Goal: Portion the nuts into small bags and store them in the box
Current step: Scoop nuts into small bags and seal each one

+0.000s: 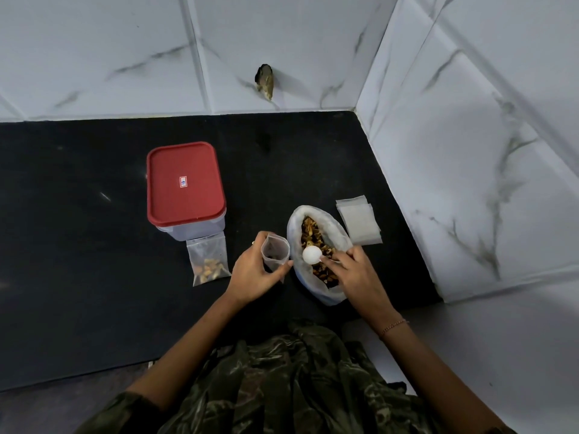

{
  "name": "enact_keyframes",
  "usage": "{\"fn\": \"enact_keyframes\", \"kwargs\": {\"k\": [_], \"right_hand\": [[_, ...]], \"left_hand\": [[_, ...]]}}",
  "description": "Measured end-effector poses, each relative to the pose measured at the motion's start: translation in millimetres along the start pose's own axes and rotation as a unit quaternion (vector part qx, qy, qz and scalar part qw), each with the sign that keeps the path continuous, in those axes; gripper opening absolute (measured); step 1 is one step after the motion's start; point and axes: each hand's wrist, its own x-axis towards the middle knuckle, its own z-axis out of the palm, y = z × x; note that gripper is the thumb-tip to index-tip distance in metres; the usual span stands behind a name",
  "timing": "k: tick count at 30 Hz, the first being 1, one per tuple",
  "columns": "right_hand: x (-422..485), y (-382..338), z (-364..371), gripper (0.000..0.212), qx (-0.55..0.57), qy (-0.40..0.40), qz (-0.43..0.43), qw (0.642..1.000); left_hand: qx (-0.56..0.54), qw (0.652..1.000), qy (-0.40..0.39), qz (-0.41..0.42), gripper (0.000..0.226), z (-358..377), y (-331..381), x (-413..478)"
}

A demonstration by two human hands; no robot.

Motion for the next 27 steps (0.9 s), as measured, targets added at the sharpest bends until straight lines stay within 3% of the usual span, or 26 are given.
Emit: {"fn": "enact_keyframes", "kwargs": {"k": [11, 16, 21, 27], "right_hand": [[-10, 25, 4, 0.04, 0.046, 0.027, 0.039, 0.998], [-9, 37, 2, 0.034, 0.008, 0.033, 0.046, 0.998], [22, 25, -9, 0.021, 0.057, 0.057, 0.132, 0.988], [60, 20, -8, 0.027, 0.038, -0.042, 0.143, 0.988]], "left_hand": [[-0.005, 0.999, -0.043, 0.004, 0.048, 4, -2, -1], [-0.012, 0.998, -0.065, -0.004, 0.052, 5, -3, 1], [-0.018, 0.997, -0.071, -0.005, 0.053, 7, -1, 3], [-0.016, 0.996, -0.089, -0.002, 0.043, 14, -2, 4]]}}
